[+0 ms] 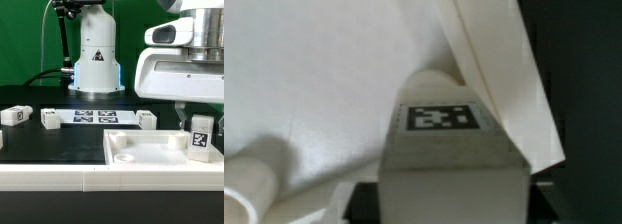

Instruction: Assemble one leg

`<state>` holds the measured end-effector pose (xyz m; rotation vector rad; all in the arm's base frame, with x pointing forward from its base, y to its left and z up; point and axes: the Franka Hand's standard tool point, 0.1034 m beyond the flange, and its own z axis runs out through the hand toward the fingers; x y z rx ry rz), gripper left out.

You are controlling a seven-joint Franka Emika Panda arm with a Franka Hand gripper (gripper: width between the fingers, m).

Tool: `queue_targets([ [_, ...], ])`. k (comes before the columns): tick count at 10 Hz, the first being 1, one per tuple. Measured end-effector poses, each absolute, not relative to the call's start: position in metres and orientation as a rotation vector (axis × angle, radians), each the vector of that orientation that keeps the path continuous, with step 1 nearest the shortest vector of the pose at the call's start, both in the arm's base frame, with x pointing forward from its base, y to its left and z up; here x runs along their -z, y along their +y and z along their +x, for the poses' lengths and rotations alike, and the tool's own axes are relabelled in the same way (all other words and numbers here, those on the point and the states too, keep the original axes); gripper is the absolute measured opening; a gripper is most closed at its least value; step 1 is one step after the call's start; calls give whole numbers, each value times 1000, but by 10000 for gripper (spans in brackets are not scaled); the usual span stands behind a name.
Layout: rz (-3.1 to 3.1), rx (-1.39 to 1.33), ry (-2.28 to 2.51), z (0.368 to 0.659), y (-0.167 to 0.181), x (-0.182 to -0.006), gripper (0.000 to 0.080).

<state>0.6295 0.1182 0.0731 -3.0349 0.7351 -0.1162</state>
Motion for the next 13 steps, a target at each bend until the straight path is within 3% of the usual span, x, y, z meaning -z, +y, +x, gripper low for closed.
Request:
queue_targets([
  [5,-2712,116,1519,627,115,-72,291],
  [11,-2573,93,1750,626,114,-72,291],
  [12,-2601,94,1709,626,114,-72,529],
  [13,-2622,95,1677,627,114,-72,529],
])
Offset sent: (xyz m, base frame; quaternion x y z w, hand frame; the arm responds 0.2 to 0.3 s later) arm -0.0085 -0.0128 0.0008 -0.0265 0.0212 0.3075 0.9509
